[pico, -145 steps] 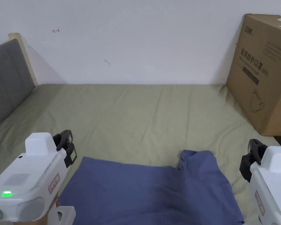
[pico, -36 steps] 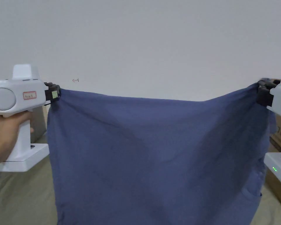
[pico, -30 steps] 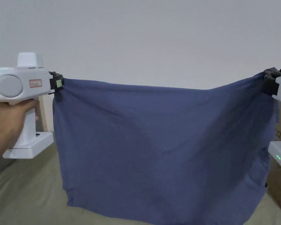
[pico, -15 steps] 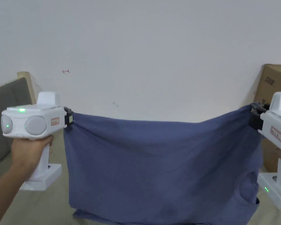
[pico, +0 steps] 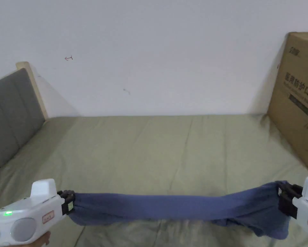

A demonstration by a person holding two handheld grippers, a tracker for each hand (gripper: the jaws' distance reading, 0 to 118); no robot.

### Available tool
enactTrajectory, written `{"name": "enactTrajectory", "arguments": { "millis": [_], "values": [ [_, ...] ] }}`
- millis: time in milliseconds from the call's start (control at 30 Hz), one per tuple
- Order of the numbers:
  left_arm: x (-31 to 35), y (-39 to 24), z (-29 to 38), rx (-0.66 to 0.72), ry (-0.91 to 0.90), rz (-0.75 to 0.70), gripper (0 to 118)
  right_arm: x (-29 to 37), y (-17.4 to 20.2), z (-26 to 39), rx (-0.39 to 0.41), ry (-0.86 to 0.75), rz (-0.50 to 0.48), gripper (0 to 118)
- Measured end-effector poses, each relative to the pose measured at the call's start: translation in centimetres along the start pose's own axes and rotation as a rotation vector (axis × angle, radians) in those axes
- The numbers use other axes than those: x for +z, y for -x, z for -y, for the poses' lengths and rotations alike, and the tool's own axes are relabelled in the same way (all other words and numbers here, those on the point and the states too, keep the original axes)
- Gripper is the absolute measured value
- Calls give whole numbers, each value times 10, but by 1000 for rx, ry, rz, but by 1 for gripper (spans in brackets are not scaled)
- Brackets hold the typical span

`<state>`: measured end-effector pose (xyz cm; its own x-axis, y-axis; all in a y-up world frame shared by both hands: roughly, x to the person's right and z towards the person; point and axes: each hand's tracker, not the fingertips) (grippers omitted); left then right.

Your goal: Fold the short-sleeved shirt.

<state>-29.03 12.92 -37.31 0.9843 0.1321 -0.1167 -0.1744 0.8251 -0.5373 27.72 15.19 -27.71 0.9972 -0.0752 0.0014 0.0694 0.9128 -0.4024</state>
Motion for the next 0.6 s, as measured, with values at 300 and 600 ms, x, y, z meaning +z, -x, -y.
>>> {"name": "enactTrajectory", "arguments": {
  "millis": [300,600],
  "values": [
    [74,33,109,15,124,-21,1,90,-1,93,-54,133,-19,2],
    [115,54,188,27,223,-52,1,142,-8,160,-90,244,-3,2]
  ]
}}
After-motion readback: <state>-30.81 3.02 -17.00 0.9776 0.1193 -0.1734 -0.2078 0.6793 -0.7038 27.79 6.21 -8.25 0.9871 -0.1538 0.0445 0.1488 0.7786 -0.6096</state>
